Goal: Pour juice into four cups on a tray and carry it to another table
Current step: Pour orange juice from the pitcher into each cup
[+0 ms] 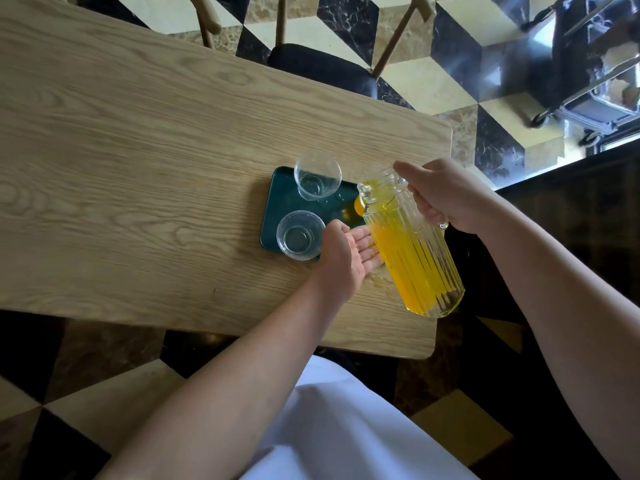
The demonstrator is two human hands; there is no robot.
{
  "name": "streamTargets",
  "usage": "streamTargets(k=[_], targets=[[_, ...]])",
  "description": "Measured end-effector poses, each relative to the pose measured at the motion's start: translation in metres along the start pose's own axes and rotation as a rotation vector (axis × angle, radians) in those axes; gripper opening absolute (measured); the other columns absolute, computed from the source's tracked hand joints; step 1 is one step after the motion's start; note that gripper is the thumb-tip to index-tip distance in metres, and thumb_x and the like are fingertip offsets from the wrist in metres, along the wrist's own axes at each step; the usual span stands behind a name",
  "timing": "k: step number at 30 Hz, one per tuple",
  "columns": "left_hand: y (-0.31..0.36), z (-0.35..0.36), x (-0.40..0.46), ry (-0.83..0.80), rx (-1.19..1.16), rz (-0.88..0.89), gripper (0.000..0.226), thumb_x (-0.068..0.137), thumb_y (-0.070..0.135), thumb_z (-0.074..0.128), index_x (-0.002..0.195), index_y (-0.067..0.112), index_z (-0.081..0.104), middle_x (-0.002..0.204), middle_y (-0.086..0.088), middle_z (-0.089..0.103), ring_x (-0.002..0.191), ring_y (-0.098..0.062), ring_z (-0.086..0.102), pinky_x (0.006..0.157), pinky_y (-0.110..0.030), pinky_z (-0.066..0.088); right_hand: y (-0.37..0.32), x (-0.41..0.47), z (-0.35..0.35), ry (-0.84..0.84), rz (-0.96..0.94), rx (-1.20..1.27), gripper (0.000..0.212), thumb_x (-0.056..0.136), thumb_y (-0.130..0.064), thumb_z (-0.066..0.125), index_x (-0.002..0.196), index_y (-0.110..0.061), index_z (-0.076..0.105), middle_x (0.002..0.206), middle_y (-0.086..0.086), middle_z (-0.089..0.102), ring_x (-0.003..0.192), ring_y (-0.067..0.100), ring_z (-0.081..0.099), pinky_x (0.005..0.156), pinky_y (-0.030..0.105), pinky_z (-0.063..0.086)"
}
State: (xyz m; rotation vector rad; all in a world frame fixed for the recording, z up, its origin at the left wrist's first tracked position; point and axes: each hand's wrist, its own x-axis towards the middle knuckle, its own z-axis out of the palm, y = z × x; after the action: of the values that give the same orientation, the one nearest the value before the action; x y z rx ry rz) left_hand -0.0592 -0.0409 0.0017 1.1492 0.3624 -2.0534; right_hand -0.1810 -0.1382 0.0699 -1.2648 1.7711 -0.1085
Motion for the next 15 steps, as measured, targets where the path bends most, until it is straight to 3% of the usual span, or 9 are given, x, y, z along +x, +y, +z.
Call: streamTargets(k=[15], targets=[[0.027,-0.026,0.0,0.0,-0.09,0.022,0.065,0.094,0.022,0.023,0.152,-0.005,0.026,0.16,-0.026,0.025,0.15,-0.039,0.022,0.123,-0.05,0.02,-0.038,0.018,0.034,-0.039,-0.022,-0.091,0.049,0.097,-0.04,0.057,0.056,-0.016,0.043,0.037,-0.003,0.038,0.034,0.016,0.029,0.045,0.021,0.029]])
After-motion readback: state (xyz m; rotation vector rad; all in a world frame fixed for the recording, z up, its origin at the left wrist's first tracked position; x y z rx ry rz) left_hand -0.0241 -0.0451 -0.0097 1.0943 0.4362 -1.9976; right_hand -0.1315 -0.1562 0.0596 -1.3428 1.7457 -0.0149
